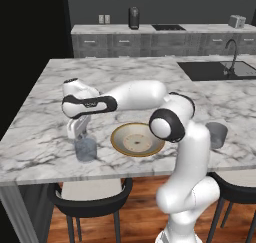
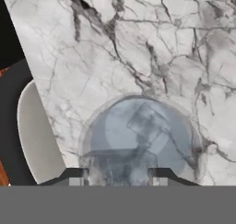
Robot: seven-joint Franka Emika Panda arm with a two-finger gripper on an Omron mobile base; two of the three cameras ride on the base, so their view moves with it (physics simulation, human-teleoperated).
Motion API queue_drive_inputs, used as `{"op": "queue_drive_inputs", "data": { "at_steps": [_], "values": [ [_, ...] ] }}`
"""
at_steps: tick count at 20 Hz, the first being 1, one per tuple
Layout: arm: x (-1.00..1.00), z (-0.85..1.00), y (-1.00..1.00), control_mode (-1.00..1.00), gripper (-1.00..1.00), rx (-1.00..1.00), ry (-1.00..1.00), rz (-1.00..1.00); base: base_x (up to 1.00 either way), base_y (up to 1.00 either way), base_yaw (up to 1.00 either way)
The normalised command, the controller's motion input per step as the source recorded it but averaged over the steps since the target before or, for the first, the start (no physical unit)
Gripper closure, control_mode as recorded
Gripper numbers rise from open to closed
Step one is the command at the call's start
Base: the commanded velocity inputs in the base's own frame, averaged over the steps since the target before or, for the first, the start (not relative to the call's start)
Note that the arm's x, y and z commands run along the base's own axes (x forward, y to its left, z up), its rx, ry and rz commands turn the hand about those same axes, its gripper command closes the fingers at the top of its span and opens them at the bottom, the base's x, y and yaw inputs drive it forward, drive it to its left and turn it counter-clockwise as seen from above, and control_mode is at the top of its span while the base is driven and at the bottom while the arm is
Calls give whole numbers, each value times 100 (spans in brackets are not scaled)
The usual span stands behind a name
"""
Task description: There are four ice cubes in the ice bowl. Place two ice cubes in each glass of water.
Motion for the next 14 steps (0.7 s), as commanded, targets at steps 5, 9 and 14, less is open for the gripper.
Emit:
{"op": "queue_drive_inputs", "data": {
  "at_steps": [5,9,14],
  "values": [
    [17,-37,0,-100,100,-2,6,0,0,0,0],
    [10,-39,0,-100,100,-2,5,0,0,0,0],
    [14,-4,-11,-100,100,0,0,1,0,0,0]
  ]
}}
